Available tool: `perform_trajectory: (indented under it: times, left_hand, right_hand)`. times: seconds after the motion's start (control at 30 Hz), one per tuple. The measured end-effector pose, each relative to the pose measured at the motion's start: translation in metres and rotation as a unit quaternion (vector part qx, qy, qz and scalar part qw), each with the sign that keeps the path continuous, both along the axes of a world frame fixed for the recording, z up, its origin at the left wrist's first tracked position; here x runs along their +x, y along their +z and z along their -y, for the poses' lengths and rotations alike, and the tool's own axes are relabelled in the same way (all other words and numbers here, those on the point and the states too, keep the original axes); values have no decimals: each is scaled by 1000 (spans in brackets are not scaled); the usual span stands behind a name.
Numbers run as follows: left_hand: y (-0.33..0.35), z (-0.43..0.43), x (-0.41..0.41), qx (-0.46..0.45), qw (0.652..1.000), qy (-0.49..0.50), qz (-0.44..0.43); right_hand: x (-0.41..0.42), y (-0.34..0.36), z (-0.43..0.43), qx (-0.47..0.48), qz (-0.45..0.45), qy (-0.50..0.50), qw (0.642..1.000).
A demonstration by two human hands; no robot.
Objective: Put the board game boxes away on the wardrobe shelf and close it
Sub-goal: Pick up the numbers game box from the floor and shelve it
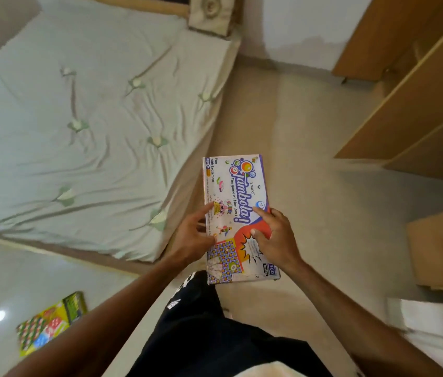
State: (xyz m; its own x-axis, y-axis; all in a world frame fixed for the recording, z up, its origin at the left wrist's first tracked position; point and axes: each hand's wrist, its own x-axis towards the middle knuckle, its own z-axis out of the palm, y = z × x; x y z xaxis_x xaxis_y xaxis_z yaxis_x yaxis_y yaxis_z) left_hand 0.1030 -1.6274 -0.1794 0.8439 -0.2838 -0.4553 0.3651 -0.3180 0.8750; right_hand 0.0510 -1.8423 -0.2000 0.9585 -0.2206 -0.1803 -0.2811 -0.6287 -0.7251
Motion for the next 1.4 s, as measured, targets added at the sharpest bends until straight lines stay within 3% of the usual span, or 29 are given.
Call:
perform_trajectory:
  times: [0.7,0.9,1.4]
  left_hand:
    - [16,328,483,69,974,-199,80]
    - [19,430,609,94,970,-210,77]
    - [41,741,897,42,952,-290,88]
  right_hand:
    - [407,-3,291,28,0,-210,977]
    - [530,-9,391,27,-9,-200,979]
    - [792,17,681,-14,32,-275,961]
